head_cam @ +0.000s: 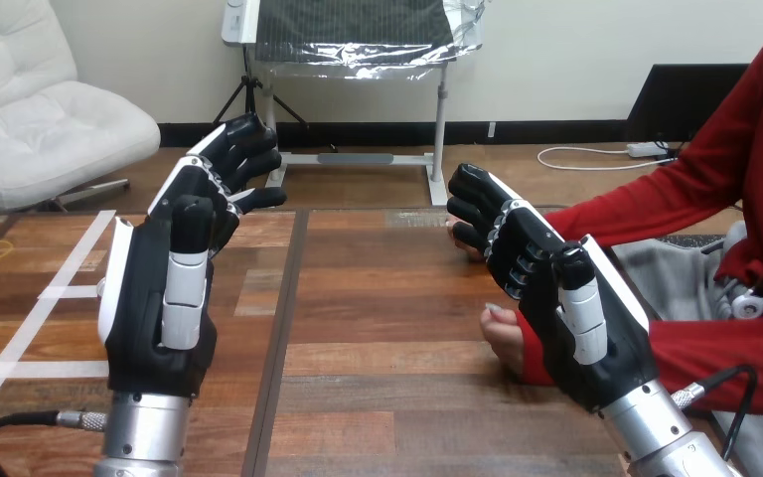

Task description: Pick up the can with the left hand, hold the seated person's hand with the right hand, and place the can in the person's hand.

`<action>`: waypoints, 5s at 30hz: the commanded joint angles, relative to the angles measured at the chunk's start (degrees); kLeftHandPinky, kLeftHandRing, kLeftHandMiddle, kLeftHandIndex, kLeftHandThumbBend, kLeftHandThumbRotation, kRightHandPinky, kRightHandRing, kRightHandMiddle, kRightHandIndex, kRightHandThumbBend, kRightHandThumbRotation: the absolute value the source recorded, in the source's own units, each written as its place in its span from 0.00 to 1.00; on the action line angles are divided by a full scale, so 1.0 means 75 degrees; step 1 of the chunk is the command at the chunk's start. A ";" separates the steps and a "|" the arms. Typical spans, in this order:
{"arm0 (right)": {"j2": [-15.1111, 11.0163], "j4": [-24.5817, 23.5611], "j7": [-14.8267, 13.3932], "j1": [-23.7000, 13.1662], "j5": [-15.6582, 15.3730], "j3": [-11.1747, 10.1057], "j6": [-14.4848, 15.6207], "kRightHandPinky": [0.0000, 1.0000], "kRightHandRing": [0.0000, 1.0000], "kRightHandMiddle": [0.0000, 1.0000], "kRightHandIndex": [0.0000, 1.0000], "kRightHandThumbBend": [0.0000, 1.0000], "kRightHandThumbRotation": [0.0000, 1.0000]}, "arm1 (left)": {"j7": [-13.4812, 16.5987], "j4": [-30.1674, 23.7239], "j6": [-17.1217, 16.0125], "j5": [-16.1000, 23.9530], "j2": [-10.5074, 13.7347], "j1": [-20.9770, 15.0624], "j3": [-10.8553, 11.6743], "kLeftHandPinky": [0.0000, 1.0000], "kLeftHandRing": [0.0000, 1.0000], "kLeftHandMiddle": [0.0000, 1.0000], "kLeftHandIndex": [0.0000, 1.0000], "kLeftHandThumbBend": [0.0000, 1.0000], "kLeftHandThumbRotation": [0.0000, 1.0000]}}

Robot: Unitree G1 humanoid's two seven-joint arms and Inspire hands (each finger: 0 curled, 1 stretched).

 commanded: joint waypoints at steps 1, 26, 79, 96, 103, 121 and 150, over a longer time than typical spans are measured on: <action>0.0096 -0.0130 -0.0049 -0.0570 0.0038 -0.0026 -0.0044 0.95 0.95 0.95 0.93 0.93 1.00 | 0.0041 -0.0128 0.0009 0.0111 0.0081 -0.0455 0.0049 0.70 0.81 0.81 0.80 0.72 1.00; 0.0107 0.0023 -0.0073 -0.0660 -0.0024 -0.0064 -0.0202 0.93 0.94 0.93 0.92 0.90 1.00 | 0.1103 0.0262 -0.0281 0.1438 0.0235 -0.0614 0.0407 0.78 0.81 0.81 0.79 0.70 0.98; 0.0134 -0.0019 -0.0035 -0.0616 0.0051 -0.0049 -0.0134 0.92 0.93 0.91 0.90 0.94 1.00 | 0.1957 0.5433 0.0986 0.2923 0.2867 -0.4837 0.0629 0.85 0.92 0.94 0.92 0.65 0.76; 0.0129 -0.0001 -0.0057 -0.0612 0.0023 -0.0071 -0.0227 0.91 0.92 0.90 0.89 0.93 1.00 | 0.1991 0.7035 0.1619 0.3387 0.3161 -0.5899 0.0186 0.86 0.94 0.97 0.96 0.69 0.57; 0.0109 -0.0024 -0.0061 -0.0618 0.0032 -0.0076 -0.0158 0.91 0.91 0.90 0.89 0.93 1.00 | 0.2026 0.7625 0.1906 0.3457 0.3174 -0.6278 0.0037 0.85 0.95 0.97 0.97 0.70 0.50; 0.0082 0.0006 0.0010 -0.0660 0.0067 -0.0078 -0.0167 0.90 0.91 0.90 0.89 0.95 1.00 | 0.2356 0.8548 0.2489 0.3526 0.3111 -0.6795 -0.0265 0.84 0.96 0.98 0.98 0.75 0.46; 0.0046 -0.0124 0.0015 -0.0574 0.0093 -0.0089 -0.0120 0.88 0.90 0.89 0.89 0.94 1.00 | 0.2585 0.9019 0.3401 0.3659 0.3067 -0.6798 -0.0673 0.81 0.95 0.97 0.97 0.88 0.28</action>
